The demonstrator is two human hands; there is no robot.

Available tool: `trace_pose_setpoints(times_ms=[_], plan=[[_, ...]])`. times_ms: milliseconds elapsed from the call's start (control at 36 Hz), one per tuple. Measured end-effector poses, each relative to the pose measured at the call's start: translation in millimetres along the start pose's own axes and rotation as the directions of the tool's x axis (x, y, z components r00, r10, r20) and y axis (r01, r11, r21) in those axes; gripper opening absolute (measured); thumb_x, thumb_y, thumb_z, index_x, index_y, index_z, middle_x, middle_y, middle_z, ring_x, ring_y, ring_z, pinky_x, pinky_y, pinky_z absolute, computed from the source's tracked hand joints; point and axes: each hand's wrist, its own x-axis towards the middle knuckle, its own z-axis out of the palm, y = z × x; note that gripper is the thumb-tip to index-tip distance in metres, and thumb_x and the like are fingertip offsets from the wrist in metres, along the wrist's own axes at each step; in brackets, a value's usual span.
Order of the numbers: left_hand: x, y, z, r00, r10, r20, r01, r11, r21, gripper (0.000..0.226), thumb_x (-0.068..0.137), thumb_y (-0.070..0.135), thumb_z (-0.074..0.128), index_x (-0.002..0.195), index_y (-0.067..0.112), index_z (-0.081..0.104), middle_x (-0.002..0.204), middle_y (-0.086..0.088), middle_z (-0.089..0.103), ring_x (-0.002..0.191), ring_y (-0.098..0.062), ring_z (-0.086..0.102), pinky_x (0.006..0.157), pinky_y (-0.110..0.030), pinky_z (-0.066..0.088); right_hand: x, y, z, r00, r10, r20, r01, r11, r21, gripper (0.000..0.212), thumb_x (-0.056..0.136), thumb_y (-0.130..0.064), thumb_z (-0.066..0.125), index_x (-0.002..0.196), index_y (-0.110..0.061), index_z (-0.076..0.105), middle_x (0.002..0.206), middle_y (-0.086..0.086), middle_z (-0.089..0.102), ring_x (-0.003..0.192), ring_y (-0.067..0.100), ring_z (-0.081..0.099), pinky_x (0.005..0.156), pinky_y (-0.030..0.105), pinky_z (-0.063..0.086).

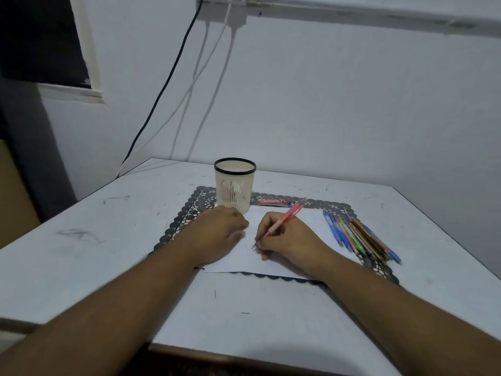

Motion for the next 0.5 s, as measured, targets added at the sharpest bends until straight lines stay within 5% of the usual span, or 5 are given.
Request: trace_pose_setpoints(times_ms=[111,361,500], plan=[[-0.7,-2.8,3.8,1.000,-0.009,0.001,0.009,1.000,-0.003,0.049,0.095,0.046,0.036,0.127,0.028,0.069,0.129,0.010,0.063,0.120,-0.015,0.053,0.101,-0.043,0.045,4.7,2.6,8.3,1.000,-0.015,0.001,0.015,1.000,0.004,0.013,0.085,0.011,0.065,0.082,-0.001,0.062,0.076,0.028,0.061,0.068,0.034,0.058,0.066,0.043,0.052],[-0.4,-5.7,9.1,1.000,-0.029,-0.003,0.029,0.999,-0.033,0.051,0.093,0.049,0.035,0.127,0.033,0.069,0.130,0.015,0.061,0.122,-0.014,0.049,0.105,-0.047,0.040,6.2,6.6,10.8,1.000,-0.019,-0.009,0.019,1.000,-0.020,0.012,0.086,0.012,0.065,0.083,0.003,0.058,0.071,0.019,0.057,0.062,0.028,0.054,0.068,0.043,0.046],[0.9,-8.5,12.5,0.999,-0.030,-0.010,0.030,0.998,-0.047,0.062,0.089,0.057,0.026,0.127,0.034,0.069,0.130,0.017,0.061,0.121,-0.014,0.050,0.102,-0.045,0.042,7.4,7.2,11.9,1.000,-0.002,0.018,0.003,0.999,-0.045,0.019,0.084,0.010,0.066,0.078,-0.008,0.063,0.072,0.017,0.059,0.062,0.025,0.054,0.066,0.041,0.047]])
